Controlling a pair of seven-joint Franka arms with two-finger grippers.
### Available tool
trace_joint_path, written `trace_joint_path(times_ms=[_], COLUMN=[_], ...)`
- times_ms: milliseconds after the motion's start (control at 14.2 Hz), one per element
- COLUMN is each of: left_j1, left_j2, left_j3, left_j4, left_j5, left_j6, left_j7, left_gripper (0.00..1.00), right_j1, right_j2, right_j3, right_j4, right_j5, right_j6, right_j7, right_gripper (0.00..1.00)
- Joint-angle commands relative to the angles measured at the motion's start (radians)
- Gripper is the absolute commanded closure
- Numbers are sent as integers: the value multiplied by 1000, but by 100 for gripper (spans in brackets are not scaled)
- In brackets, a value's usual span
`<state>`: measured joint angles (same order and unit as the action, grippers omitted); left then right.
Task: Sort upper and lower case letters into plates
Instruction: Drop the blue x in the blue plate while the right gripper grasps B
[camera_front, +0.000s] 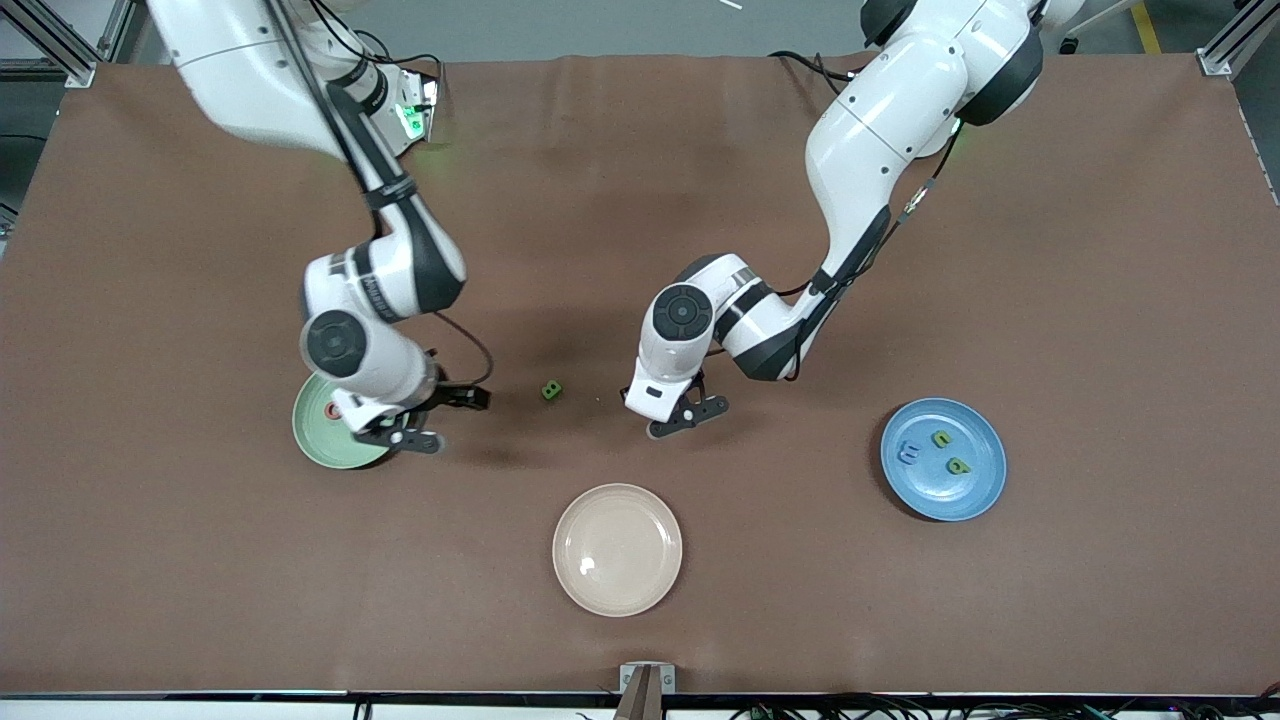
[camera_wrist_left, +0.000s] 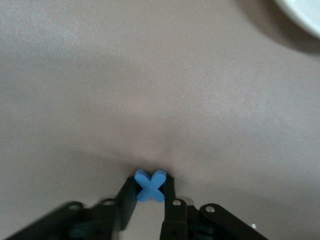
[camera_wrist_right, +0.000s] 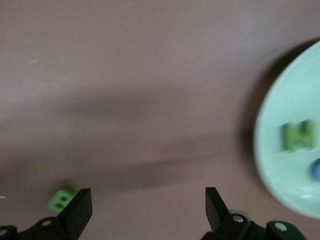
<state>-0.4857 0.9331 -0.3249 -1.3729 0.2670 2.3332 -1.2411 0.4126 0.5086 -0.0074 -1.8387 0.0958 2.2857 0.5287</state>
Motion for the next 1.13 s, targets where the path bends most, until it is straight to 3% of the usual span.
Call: trace_joint_path(times_ms=[0,212,353,776,1058], left_j1=[33,99,143,376,513], left_j2=[-9,-60,-97,-163,-154], left_j3=[13,12,7,-22,-29], left_j4=[12,6,6,-6,-6], left_j5=[24,25,25,17,11], left_j6=[3,-73,-142,-386,-411], left_j7=[11,74,144,622,807], left_gripper=[97,99,100,99,97], right_j1=[53,100,130,164,179], right_j2=[30,67,102,127,128], right_j3=[-9,-9,-9,-9,-9], right_j4=[-8,-5,-7,-4,-5], right_j5=[1,1,1,1,1], right_j6=[69,135,191,235,233], right_j7=[112,215,255,434,459], right_gripper=[0,4,17,31,41])
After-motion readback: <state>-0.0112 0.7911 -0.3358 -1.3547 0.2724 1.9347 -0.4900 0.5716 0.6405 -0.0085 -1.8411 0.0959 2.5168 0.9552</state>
